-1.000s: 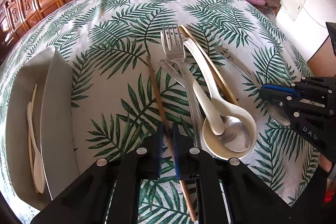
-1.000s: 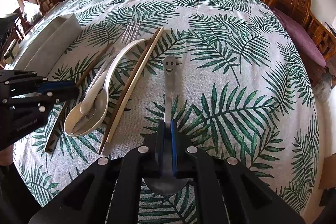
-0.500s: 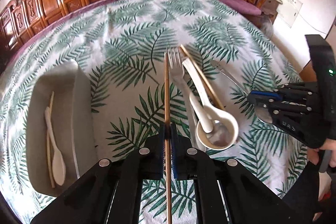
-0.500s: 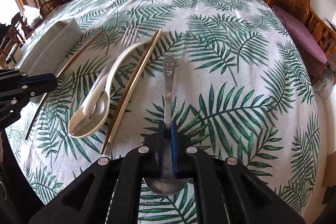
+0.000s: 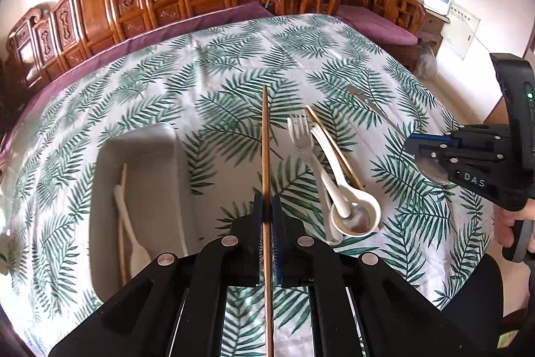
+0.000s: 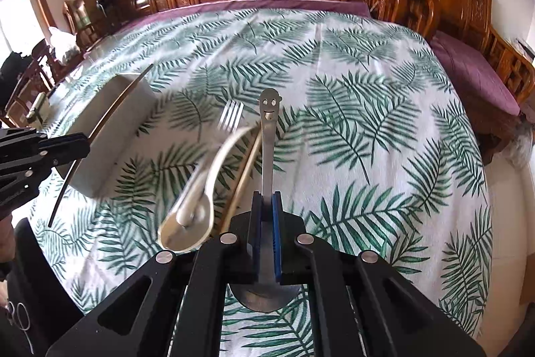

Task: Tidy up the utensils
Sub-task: 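Release the chopstick into the tray with the left tool while the right tool carries the spoon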

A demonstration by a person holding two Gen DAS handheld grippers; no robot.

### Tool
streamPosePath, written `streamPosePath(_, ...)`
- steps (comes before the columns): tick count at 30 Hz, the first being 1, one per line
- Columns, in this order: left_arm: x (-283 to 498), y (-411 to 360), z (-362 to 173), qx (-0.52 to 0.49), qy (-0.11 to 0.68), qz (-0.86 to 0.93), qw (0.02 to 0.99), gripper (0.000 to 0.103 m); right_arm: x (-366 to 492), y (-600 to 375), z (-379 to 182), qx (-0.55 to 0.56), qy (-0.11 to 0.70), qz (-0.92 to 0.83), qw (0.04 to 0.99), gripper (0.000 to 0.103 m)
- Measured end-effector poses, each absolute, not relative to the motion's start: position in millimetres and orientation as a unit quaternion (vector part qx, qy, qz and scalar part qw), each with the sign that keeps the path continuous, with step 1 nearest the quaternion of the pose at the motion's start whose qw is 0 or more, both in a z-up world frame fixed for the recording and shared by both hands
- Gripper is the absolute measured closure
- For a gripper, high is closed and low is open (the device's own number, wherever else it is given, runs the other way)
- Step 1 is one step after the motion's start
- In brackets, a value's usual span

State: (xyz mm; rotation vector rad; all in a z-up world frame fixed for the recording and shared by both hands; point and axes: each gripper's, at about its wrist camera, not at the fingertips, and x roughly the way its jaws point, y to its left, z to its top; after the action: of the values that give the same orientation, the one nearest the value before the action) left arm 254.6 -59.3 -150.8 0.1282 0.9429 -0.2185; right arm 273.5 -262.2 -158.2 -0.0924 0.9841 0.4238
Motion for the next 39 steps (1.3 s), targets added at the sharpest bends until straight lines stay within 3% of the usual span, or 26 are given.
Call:
streamPosePath(24,262,34,-121,0.043,0.425,-0.055,0.903,0.099,243,-190,-122,-0.068,0.435,0.265,0.858,0.096)
streamPosePath(39,284,73,-154,0.018,0.439,-0.055,0.897,0.099,257,-115,-119,-0.083,0.437,0.298,0.844,0.096)
